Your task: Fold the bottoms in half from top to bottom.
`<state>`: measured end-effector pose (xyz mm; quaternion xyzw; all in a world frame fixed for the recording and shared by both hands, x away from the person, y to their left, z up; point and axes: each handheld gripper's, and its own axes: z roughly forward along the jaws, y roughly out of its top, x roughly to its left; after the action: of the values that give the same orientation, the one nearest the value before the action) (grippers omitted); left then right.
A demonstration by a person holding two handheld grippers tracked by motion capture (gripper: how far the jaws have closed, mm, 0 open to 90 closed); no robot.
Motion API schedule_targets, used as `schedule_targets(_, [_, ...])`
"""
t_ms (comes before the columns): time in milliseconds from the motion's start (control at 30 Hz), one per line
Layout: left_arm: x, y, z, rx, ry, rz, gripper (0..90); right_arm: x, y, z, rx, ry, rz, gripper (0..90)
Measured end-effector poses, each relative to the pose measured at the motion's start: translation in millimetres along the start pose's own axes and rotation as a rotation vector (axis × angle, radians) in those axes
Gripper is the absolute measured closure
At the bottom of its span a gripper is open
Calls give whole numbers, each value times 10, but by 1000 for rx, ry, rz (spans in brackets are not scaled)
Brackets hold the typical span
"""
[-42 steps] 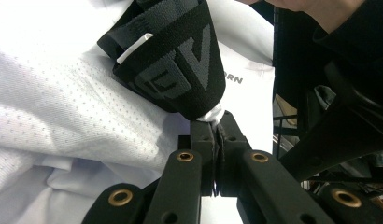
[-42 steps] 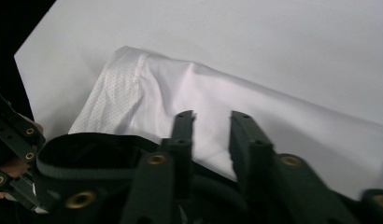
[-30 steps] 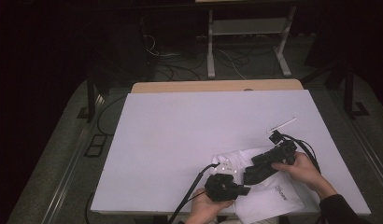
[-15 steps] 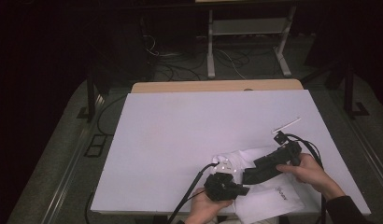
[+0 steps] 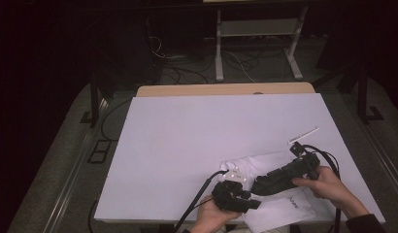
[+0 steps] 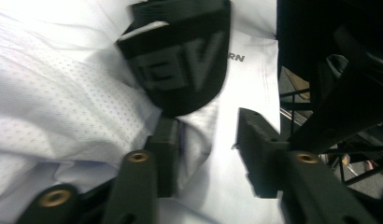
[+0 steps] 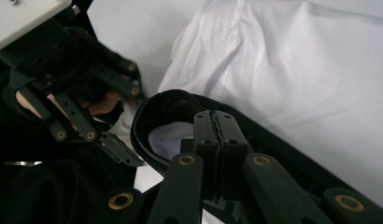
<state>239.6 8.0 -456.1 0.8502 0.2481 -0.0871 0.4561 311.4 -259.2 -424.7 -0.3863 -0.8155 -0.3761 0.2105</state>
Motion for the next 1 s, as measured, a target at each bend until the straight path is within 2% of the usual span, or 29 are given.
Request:
schedule_targets(100, [-35, -5, -52, -22, 72, 16, 411, 30, -58, -21, -15, -1, 3, 870])
schedule_targets(200, [-3, 9, -121, -44, 29, -8, 343, 63, -104, -30, -35, -9, 2, 870])
schedule_targets(433, [98, 76, -272, -126, -7, -52, 253, 122, -194, -14, -44, -22, -6, 871])
schedule_targets(700, [270, 157, -435, -172, 18, -55, 146, 167, -321, -20, -51, -30, -10, 871])
schedule_targets(833, [391, 177, -561, -222, 23, -71, 128, 220, -371, -22, -54, -30, -25, 872])
schedule_targets(1000, [573, 193, -748, -295, 45, -111, 111, 289, -436, 15, -40, -26, -41, 871])
